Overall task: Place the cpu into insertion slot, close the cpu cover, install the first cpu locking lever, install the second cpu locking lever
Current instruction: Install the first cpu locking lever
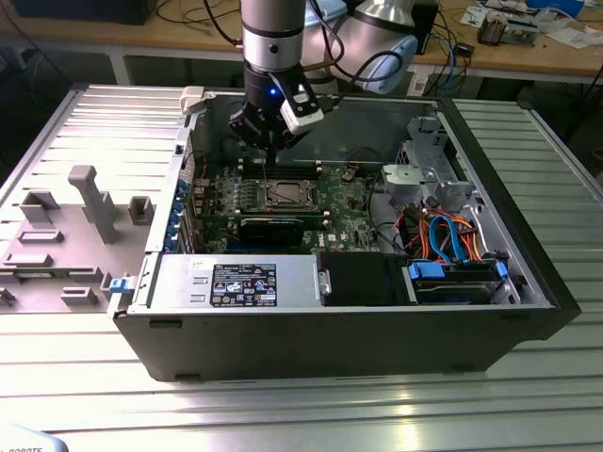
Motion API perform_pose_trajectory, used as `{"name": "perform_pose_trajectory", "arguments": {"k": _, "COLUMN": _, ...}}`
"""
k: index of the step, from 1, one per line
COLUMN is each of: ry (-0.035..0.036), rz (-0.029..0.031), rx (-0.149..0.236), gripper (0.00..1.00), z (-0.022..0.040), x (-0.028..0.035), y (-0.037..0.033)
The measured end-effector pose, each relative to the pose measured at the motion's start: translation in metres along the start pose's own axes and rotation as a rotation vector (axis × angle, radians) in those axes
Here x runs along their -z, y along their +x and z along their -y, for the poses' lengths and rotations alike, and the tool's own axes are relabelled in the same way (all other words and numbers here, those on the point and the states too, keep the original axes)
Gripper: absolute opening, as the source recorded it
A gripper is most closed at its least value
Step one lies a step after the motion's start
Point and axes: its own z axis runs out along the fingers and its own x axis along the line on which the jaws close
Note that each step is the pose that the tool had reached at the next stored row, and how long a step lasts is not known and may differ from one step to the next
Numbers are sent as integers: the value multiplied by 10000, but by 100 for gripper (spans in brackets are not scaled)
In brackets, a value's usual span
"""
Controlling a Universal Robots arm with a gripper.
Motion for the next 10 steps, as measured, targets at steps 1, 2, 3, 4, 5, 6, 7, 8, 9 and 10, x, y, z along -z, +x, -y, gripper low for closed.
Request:
{"name": "perform_pose_trajectory", "arguments": {"k": 1, "ry": 3, "rz": 121, "rx": 3, "gripper": 11, "z": 0, "x": -2, "y": 22}}
{"name": "perform_pose_trajectory", "arguments": {"k": 2, "ry": 6, "rz": 288, "rx": 8, "gripper": 11, "z": -1, "x": -7, "y": 50}}
{"name": "perform_pose_trajectory", "arguments": {"k": 3, "ry": 9, "rz": 410, "rx": 9, "gripper": 11, "z": -1, "x": -10, "y": 72}}
{"name": "perform_pose_trajectory", "arguments": {"k": 4, "ry": 8, "rz": 459, "rx": 10, "gripper": 11, "z": -1, "x": -12, "y": 79}}
{"name": "perform_pose_trajectory", "arguments": {"k": 5, "ry": 6, "rz": 473, "rx": 11, "gripper": 11, "z": -2, "x": -13, "y": 81}}
{"name": "perform_pose_trajectory", "arguments": {"k": 6, "ry": 6, "rz": 479, "rx": 13, "gripper": 11, "z": -2, "x": -13, "y": 81}}
{"name": "perform_pose_trajectory", "arguments": {"k": 7, "ry": 6, "rz": 480, "rx": 14, "gripper": 11, "z": -2, "x": -13, "y": 81}}
{"name": "perform_pose_trajectory", "arguments": {"k": 8, "ry": 7, "rz": 480, "rx": 13, "gripper": 11, "z": -1, "x": -12, "y": 81}}
{"name": "perform_pose_trajectory", "arguments": {"k": 9, "ry": 7, "rz": 481, "rx": 13, "gripper": 11, "z": -1, "x": -12, "y": 81}}
{"name": "perform_pose_trajectory", "arguments": {"k": 10, "ry": 7, "rz": 481, "rx": 12, "gripper": 11, "z": -1, "x": -12, "y": 82}}
